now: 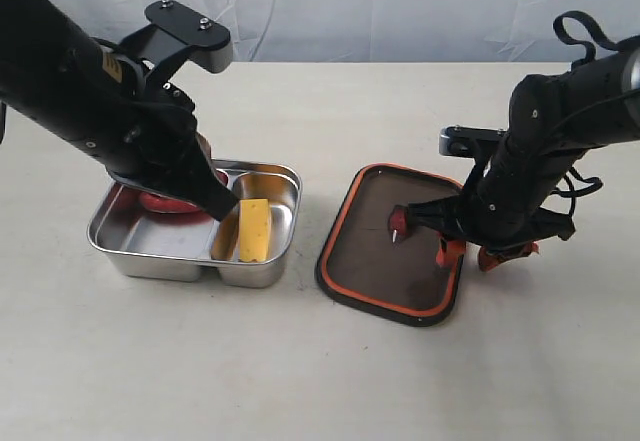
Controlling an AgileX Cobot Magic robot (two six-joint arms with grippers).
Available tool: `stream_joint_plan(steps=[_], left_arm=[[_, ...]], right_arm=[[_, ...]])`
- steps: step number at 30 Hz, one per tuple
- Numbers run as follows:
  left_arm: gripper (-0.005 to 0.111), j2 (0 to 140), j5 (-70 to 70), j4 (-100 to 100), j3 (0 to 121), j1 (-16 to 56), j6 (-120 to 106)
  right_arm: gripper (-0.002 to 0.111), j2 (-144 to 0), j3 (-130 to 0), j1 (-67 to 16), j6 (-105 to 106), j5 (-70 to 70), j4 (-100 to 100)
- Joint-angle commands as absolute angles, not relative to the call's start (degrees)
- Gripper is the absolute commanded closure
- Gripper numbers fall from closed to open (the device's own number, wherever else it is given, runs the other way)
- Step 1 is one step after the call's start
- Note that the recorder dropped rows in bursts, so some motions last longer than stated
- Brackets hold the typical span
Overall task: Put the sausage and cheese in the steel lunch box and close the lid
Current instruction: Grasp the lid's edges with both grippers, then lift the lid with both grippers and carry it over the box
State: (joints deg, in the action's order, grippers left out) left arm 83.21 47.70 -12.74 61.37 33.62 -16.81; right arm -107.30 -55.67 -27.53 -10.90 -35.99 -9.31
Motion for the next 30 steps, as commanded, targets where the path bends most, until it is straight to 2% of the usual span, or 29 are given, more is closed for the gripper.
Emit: stream_joint_plan(steps=[1,5,7,11,14,17,23,25,30], left_arm=[[0.107,82.69,46.82,-13.28,61.05,33.85,-16.57],[0.107,82.69,46.70,-13.28,61.05,33.85,-16.57],[0.107,82.69,46.70,-13.28,61.05,33.85,-16.57],[0.107,82.69,46.70,-13.28,61.05,33.85,-16.57],[0.106,82.69,46.85,-14.83,61.05,33.85,-13.82],[0.099,82.69,47.36,-17.37,61.05,33.85,-13.93],[0.059,82.69,44.35,-23.49,61.05,33.27,-14.10],[0.049,82.69,42.30,-28.14,61.05,32.31,-14.89],[0.046,82.69,42.22,-49.94,61.05,27.34,-28.03]], right_arm=[[0.061,-109.15,-56.22,-27.44,-11.07,-35.34,-8.47],[0.063,-110.18,-56.31,-27.44,-11.27,-35.15,-8.47],[0.074,-110.27,-56.31,-27.44,-12.03,-35.62,-7.84],[0.109,-110.27,-56.31,-27.44,-12.28,-36.96,-6.82],[0.109,-110.11,-56.31,-27.44,-12.65,-39.53,-3.89],[0.109,-108.86,-56.31,-27.44,-15.61,-40.89,1.00],[0.109,-101.04,-56.31,-27.44,-17.53,-39.27,3.03],[0.109,-98.09,-56.31,-27.44,-17.53,-39.24,3.03],[0.109,-90.58,-56.31,-27.44,-17.32,-38.90,3.15]])
